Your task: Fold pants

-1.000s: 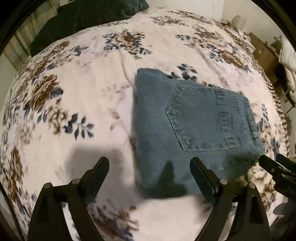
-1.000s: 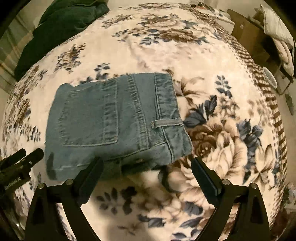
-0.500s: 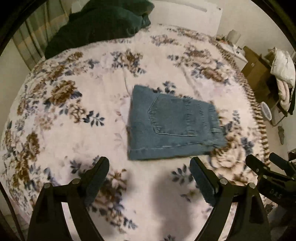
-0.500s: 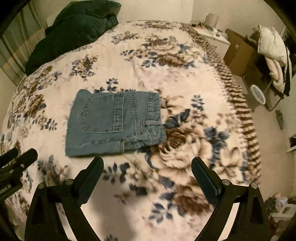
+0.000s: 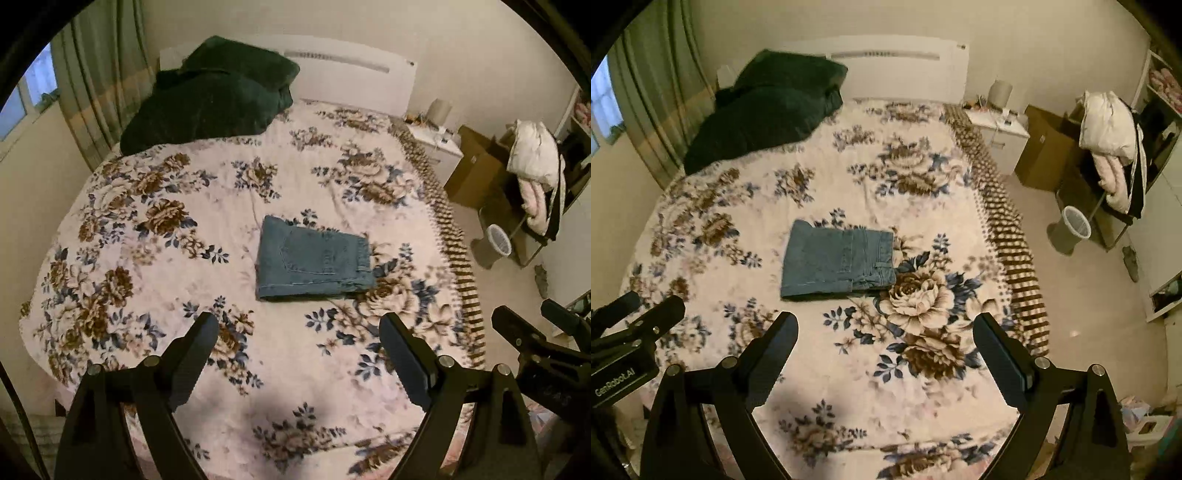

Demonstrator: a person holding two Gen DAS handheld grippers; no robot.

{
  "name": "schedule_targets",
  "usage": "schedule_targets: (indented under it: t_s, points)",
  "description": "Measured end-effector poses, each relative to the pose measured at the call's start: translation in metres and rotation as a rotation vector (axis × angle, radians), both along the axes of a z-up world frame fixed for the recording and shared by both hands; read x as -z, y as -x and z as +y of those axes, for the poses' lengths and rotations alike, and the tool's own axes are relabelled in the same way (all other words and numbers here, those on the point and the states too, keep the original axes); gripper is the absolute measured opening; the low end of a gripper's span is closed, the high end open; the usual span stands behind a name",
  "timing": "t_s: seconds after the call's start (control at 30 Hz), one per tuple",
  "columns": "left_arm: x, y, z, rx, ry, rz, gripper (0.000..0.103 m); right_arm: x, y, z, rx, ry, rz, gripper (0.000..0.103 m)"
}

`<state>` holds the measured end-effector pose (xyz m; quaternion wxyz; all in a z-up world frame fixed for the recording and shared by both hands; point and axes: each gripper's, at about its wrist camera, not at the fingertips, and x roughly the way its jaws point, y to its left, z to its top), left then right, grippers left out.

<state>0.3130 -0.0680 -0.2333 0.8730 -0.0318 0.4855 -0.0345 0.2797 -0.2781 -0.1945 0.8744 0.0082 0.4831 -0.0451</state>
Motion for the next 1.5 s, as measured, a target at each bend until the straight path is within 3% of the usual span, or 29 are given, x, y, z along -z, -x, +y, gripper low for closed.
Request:
schedule_targets:
  t_s: [0.17,0.33,0.67,0.73,0.77,0.97,1.5]
  points:
    - [-0.053,0.041,-0.005,-0.006,-0.055,-0.062,0.089,-0.068,0.047,0.001,-0.020,0.005,-0.065,0.098]
    - [-0.093,0.071,-0.002,-0.010,-0.059,-0.115,0.089,-0.120,0.090,0.002,-0.029,0.002,-0.122,0.098]
    - [-0.134,0.109,-0.005,0.004,-0.061,-0.196,0.089,-0.184,0.155,0.003,-0.034,-0.025,-0.178,0.098]
    - [-0.135,0.111,-0.005,0.006,-0.059,-0.211,0.093,-0.187,0.159,0.003,-0.036,-0.036,-0.185,0.098]
    - [-0.134,0.110,-0.006,0.009,-0.055,-0.226,0.103,-0.188,0.159,0.002,-0.032,-0.035,-0.190,0.100]
    - [-0.124,0.099,-0.010,0.007,-0.064,-0.249,0.103,-0.174,0.139,-0.006,0.000,-0.003,-0.198,0.101]
    - [-0.081,0.069,-0.014,-0.033,-0.117,-0.225,0.103,-0.098,0.072,-0.014,0.029,0.036,-0.175,0.101]
